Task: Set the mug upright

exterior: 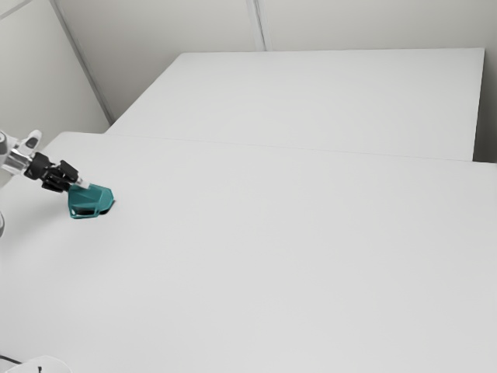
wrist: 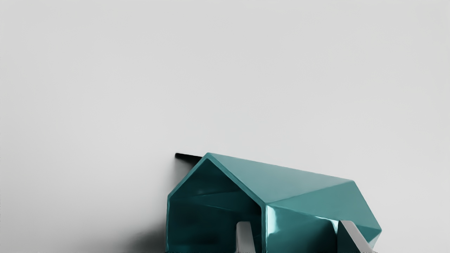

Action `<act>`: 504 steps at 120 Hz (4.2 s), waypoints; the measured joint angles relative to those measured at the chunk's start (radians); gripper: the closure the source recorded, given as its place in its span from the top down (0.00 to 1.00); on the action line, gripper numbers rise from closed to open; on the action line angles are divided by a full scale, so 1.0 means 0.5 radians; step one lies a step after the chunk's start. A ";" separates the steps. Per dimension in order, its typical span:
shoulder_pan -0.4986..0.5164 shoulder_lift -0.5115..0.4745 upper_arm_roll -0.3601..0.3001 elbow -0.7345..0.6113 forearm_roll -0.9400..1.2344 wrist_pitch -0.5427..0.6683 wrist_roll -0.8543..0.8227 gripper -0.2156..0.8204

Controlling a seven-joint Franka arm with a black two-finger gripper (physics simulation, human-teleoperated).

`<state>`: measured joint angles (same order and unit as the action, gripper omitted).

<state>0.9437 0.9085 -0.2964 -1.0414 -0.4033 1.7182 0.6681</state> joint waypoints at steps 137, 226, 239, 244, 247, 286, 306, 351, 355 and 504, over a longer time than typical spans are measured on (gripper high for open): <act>-0.224 -0.292 -0.083 -0.085 0.001 -0.104 -0.283 0.05; -1.330 -1.050 0.333 -1.081 0.447 0.354 -0.749 0.04; -1.486 -1.127 0.402 -1.235 0.578 0.502 -0.824 0.03; -1.567 -1.145 0.427 -1.273 0.636 0.552 -0.855 0.03; -1.613 -1.154 0.436 -1.289 0.674 0.578 -0.875 0.03; -1.956 -1.105 0.481 -1.316 1.093 0.788 -1.109 0.03; -1.961 -0.973 0.478 -1.238 1.274 0.875 -1.179 0.03; -1.893 -0.835 0.396 -1.137 1.195 0.978 -1.275 0.03; -1.886 -0.825 0.393 -1.137 1.182 0.981 -1.280 0.03; -1.984 -1.604 0.645 -1.176 1.068 0.266 -1.215 0.79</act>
<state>-0.0484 0.1063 0.0260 -1.6296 0.1306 1.8513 0.0606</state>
